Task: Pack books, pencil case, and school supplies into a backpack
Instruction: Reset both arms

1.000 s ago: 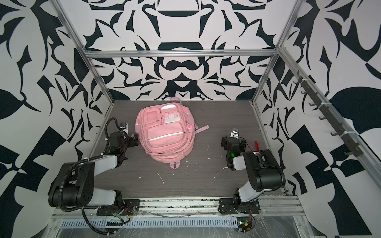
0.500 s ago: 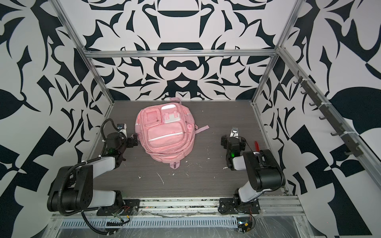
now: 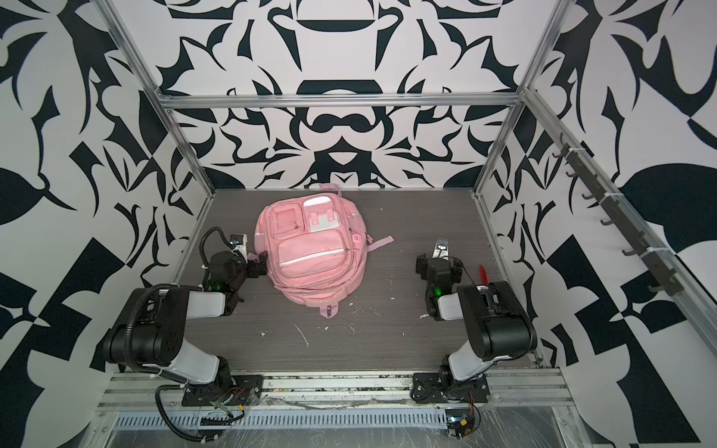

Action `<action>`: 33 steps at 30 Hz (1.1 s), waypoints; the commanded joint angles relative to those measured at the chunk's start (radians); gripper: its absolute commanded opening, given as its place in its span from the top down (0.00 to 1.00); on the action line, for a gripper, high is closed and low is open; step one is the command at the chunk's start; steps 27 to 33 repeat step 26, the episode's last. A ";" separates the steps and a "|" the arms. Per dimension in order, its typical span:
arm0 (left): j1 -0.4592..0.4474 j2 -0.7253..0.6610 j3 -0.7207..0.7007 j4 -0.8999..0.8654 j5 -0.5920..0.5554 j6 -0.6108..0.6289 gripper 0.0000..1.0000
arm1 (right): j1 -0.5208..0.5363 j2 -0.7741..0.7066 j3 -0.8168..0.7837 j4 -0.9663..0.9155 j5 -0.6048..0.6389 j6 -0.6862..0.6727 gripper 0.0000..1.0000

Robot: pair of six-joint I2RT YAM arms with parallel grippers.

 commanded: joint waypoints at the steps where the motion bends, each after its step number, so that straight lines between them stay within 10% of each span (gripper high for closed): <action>1: 0.003 0.004 -0.001 0.022 0.013 -0.007 0.01 | 0.003 -0.015 -0.003 0.044 -0.003 -0.008 0.00; 33: 0.003 0.010 -0.024 0.082 0.013 -0.003 0.01 | 0.003 -0.009 0.003 0.039 -0.037 -0.025 0.00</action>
